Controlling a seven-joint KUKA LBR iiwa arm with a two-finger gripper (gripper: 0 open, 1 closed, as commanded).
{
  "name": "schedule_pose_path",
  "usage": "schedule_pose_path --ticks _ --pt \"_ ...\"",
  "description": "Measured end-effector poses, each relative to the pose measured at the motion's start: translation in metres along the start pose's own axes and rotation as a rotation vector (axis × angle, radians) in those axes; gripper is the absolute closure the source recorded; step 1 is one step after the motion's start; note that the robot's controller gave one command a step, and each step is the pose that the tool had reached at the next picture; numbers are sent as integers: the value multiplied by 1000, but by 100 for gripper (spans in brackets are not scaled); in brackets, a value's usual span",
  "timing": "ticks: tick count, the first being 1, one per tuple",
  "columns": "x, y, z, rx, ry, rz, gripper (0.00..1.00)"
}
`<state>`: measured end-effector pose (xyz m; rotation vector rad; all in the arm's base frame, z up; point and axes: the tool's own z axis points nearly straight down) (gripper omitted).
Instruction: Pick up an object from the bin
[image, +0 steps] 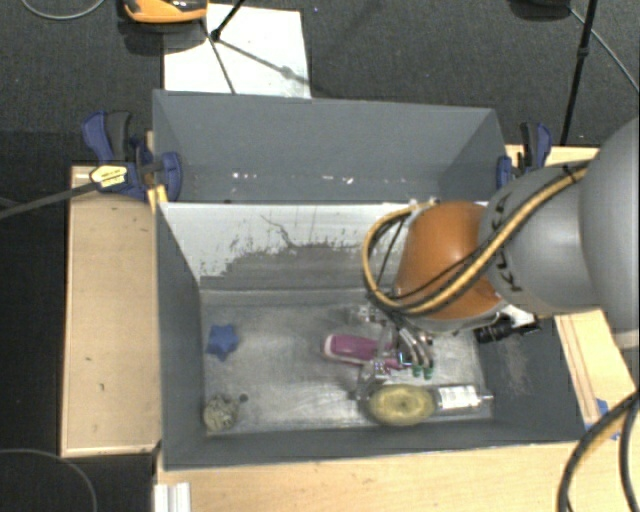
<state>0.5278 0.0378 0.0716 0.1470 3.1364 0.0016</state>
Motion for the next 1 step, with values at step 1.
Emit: schedule_pose_path --ticks 1 --pt "1 1 -1 -1 4 2 100"
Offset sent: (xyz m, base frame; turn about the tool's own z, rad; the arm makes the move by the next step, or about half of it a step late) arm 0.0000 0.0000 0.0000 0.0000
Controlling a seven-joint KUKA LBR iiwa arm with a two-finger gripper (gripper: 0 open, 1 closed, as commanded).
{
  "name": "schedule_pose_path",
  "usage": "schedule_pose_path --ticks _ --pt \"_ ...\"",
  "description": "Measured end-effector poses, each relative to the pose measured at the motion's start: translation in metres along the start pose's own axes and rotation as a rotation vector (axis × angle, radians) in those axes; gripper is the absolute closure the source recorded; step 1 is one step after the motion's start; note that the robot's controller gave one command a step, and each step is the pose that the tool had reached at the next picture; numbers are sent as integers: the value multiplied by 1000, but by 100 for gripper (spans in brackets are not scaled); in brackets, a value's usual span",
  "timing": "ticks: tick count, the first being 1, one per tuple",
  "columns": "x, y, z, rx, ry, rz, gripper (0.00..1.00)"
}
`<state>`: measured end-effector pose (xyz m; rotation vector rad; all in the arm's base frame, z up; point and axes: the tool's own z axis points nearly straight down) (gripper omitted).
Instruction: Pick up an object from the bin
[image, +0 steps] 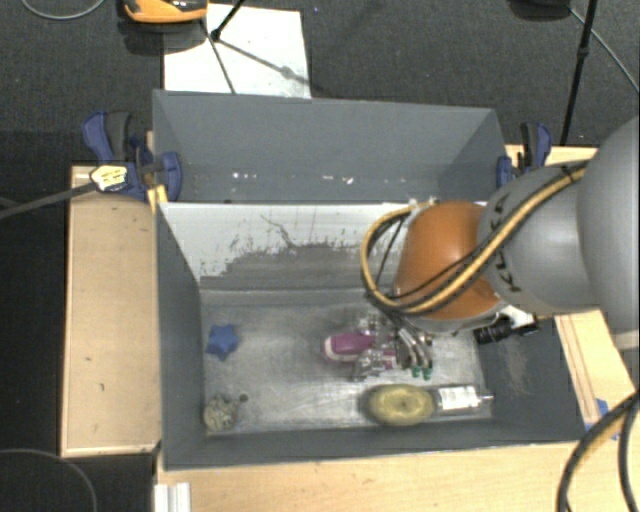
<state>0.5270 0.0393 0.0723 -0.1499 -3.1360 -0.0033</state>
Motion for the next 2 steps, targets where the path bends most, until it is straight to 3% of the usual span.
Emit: schedule_pose_path --ticks 1,2 --pt "4 -3 -125 1 -11 -48 100" --pt "-6 -86 -186 5 -7 -276 100"
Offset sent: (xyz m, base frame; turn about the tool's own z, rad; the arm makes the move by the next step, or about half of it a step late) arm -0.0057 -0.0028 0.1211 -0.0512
